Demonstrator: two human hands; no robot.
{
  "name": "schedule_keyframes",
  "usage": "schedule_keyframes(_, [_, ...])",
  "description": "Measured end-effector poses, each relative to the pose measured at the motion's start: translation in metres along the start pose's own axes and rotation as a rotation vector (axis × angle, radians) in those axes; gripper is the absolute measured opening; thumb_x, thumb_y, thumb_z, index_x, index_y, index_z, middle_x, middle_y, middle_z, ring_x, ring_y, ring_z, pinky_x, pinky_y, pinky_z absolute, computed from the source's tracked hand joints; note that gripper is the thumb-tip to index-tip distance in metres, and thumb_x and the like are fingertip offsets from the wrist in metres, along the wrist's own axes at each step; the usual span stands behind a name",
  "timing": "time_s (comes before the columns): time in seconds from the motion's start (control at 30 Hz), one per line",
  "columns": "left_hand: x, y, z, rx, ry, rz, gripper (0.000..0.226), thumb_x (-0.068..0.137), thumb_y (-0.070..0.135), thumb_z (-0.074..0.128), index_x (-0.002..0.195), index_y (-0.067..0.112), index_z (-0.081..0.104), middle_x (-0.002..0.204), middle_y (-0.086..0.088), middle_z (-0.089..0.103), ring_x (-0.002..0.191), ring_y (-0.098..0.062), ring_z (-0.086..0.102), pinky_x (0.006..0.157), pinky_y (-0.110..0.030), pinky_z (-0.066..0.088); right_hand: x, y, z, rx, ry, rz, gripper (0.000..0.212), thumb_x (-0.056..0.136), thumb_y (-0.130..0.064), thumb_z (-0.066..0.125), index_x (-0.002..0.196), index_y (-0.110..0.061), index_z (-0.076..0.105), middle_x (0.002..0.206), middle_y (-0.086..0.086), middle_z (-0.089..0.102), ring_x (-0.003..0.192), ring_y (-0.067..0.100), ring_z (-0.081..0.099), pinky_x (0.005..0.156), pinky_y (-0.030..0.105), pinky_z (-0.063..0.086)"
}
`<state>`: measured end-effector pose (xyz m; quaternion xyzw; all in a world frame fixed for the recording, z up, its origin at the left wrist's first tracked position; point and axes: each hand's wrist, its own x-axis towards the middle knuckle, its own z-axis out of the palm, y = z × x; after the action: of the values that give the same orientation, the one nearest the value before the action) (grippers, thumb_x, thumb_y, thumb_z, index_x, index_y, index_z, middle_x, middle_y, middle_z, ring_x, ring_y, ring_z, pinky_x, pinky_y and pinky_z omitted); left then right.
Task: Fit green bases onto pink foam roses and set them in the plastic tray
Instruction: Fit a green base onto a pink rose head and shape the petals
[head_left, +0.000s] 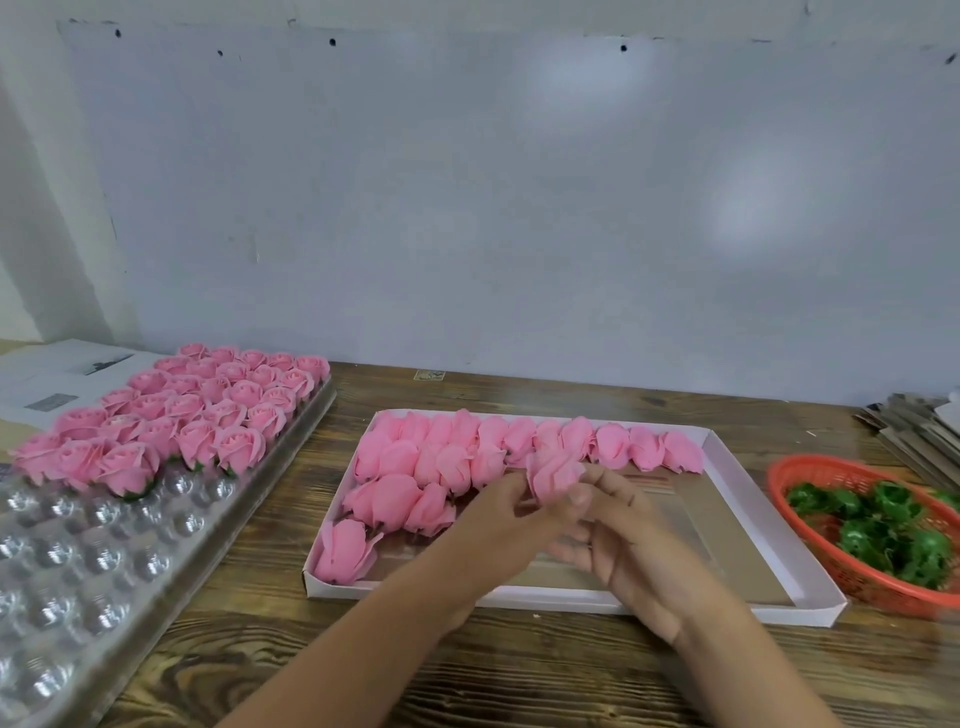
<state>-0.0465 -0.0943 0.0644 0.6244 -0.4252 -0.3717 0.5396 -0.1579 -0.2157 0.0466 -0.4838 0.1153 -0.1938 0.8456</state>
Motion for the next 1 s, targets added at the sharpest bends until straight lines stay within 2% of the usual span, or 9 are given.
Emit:
schedule_keyframes(0.1, [0.006, -0.006, 0.015, -0.04, 0.151, 0.066, 0.015, 0.09, 0.05, 0.067, 0.105, 0.048, 0.068, 0.106, 0.018, 0.075, 0.101, 0.002, 0.069, 0.082, -0.018, 0.056, -0.002, 0.004, 0.002, -0.012, 0.01, -0.042, 0.038, 0.08, -0.015, 0.073, 0.115, -0.005, 0.064, 0.118, 0.028, 0.065, 0.103, 0.032, 0.068, 0.077, 0.037, 0.058])
schedule_keyframes(0.2, [0.008, -0.015, 0.021, -0.108, 0.25, 0.1, 0.017, 0.09, 0.042, 0.065, 0.104, 0.034, 0.072, 0.104, 0.007, 0.076, 0.101, -0.006, 0.071, 0.09, -0.031, 0.057, -0.003, 0.009, 0.002, 0.03, -0.015, -0.056, 0.047, 0.083, -0.006, 0.071, 0.126, 0.004, 0.054, 0.124, 0.031, 0.061, 0.109, 0.034, 0.064, 0.087, 0.04, 0.057])
schedule_keyframes(0.3, [0.005, -0.015, 0.02, -0.156, 0.244, 0.14, 0.016, 0.088, 0.04, 0.063, 0.092, 0.029, 0.074, 0.096, 0.002, 0.077, 0.094, -0.008, 0.072, 0.078, -0.021, 0.055, -0.003, 0.011, 0.007, 0.019, -0.019, -0.068, 0.042, 0.08, -0.002, 0.07, 0.121, -0.002, 0.06, 0.119, 0.023, 0.065, 0.106, 0.029, 0.066, 0.093, 0.038, 0.054])
schedule_keyframes(0.4, [0.002, -0.013, 0.018, -0.211, 0.244, 0.155, 0.016, 0.083, 0.035, 0.066, 0.092, 0.027, 0.075, 0.094, -0.001, 0.077, 0.091, -0.009, 0.072, 0.075, -0.018, 0.055, -0.003, 0.013, 0.011, 0.071, -0.022, -0.043, 0.043, 0.079, -0.002, 0.067, 0.122, -0.001, 0.06, 0.118, 0.02, 0.067, 0.102, 0.026, 0.067, 0.088, 0.033, 0.056])
schedule_keyframes(0.57, [0.0, -0.012, 0.013, -0.288, 0.252, 0.113, 0.03, 0.078, 0.034, 0.072, 0.103, 0.02, 0.076, 0.095, -0.012, 0.075, 0.088, -0.014, 0.071, 0.075, -0.024, 0.057, -0.004, 0.02, 0.017, 0.2, -0.061, 0.069, 0.035, 0.084, -0.001, 0.061, 0.118, 0.001, 0.061, 0.097, 0.017, 0.068, 0.081, 0.02, 0.068, 0.071, 0.027, 0.059])
schedule_keyframes(0.67, [-0.004, -0.009, 0.014, -0.322, 0.27, 0.055, 0.031, 0.08, 0.031, 0.074, 0.108, 0.018, 0.077, 0.093, -0.014, 0.072, 0.084, -0.023, 0.063, 0.077, -0.038, 0.056, -0.006, 0.022, 0.023, 0.242, -0.15, 0.136, 0.035, 0.076, -0.007, 0.078, 0.111, -0.005, 0.072, 0.093, 0.012, 0.07, 0.079, 0.019, 0.069, 0.069, 0.027, 0.059])
schedule_keyframes(0.73, [-0.006, -0.007, 0.014, -0.305, 0.278, 0.052, 0.017, 0.091, 0.024, 0.074, 0.107, 0.02, 0.078, 0.1, -0.017, 0.075, 0.086, -0.024, 0.066, 0.081, -0.044, 0.057, -0.006, 0.023, 0.024, 0.237, -0.186, 0.143, 0.048, 0.071, -0.014, 0.085, 0.115, -0.005, 0.07, 0.102, 0.014, 0.07, 0.085, 0.02, 0.069, 0.072, 0.028, 0.058])
schedule_keyframes(0.87, [-0.009, -0.004, 0.013, -0.275, 0.307, 0.067, 0.014, 0.094, 0.021, 0.07, 0.106, 0.019, 0.078, 0.1, -0.015, 0.077, 0.084, -0.019, 0.072, 0.075, -0.038, 0.06, -0.005, 0.028, 0.027, 0.194, -0.212, 0.113, 0.054, 0.081, -0.013, 0.074, 0.131, 0.0, 0.057, 0.129, 0.021, 0.061, 0.108, 0.026, 0.065, 0.087, 0.033, 0.056])
schedule_keyframes(1.0, [-0.011, -0.002, 0.012, -0.289, 0.296, 0.067, 0.051, 0.063, 0.048, 0.077, 0.099, 0.012, 0.077, 0.097, -0.02, 0.075, 0.075, -0.018, 0.068, 0.061, -0.031, 0.056, -0.007, 0.027, 0.031, 0.162, -0.174, 0.149, 0.044, 0.067, -0.022, 0.087, 0.103, -0.003, 0.07, 0.092, 0.013, 0.066, 0.078, 0.02, 0.065, 0.068, 0.029, 0.056])
